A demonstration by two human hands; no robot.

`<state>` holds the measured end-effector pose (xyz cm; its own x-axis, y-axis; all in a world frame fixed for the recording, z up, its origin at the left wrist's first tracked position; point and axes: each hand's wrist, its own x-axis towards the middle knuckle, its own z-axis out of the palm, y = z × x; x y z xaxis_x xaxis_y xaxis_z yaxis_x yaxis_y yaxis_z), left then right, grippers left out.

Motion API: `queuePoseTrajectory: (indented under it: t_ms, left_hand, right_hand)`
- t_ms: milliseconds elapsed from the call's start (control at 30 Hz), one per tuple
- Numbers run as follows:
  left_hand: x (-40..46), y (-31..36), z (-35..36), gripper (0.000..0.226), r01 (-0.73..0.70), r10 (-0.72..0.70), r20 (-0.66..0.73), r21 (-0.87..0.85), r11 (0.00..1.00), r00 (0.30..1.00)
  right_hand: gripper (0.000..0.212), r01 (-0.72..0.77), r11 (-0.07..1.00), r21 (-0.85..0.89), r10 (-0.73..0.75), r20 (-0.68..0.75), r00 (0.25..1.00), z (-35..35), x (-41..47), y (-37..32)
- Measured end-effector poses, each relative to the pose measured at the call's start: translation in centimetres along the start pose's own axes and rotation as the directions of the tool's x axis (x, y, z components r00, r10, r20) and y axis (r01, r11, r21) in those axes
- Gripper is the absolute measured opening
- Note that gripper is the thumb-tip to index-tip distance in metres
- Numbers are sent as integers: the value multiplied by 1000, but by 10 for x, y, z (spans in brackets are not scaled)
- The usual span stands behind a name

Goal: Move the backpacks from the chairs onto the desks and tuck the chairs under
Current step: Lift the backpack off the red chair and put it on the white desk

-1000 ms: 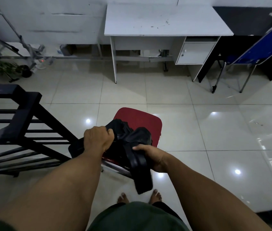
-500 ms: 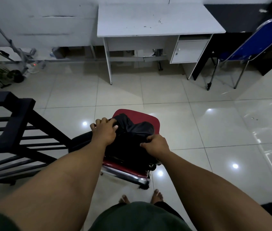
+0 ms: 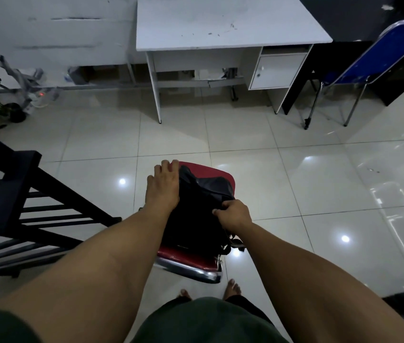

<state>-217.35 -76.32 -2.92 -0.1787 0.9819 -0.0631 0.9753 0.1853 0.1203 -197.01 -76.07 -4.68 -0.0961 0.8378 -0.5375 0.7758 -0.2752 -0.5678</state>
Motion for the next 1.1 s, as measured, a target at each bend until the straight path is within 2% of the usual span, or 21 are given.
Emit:
queuePoseTrajectory:
  t_ms: [67, 100, 233, 367, 467, 533, 700, 867, 1033, 1100]
  left_hand:
    - [6, 3, 3, 86, -125, 124, 40, 3, 992, 991]
    - [8, 5, 3, 83, -167, 165, 94, 14, 986, 982]
    - [16, 12, 2, 55, -178, 163, 194, 64, 982, 967]
    - [14, 20, 3, 49, -199, 185, 264, 26, 980, 946]
    - [12, 34, 6, 47, -165, 169, 219, -37, 986, 961]
    - [12, 46, 6, 40, -141, 150, 153, -70, 988, 977]
    - [28, 91, -3, 23, -147, 149, 27, -68, 987, 988]
    - [57, 146, -14, 19, -101, 102, 4, -33, 994, 995]
    - [82, 187, -31, 18, 18, -16, 39, -39, 999, 999]
    - [92, 207, -41, 16, 97, -92, 66, -78, 992, 994]
  right_hand:
    - [36, -12, 1000, 1, 12, 0, 1000, -1, 1, 1]
    - [36, -15, 1000, 2, 15, 0, 1000, -2, 2, 2]
    - [30, -36, 999, 11, 35, 26, 999, -5, -1, 4]
    - [33, -66, 995, 72, 63, 44, 997, -10, -8, 9]
    - [37, -189, 939, 288, 171, 84, 982, -20, -8, 9]
    - [37, -230, 899, 372, 219, 73, 973, -29, -6, 11]
    - [24, -178, 932, 316, 156, 95, 983, -53, 9, 26]
    - [52, -100, 959, 264, 89, 56, 995, -92, 39, 38]
    - [67, -39, 961, 275, 19, 75, 997, -137, 56, 30]
    - [75, 26, 965, 260, -51, 89, 995, -154, 64, 23]
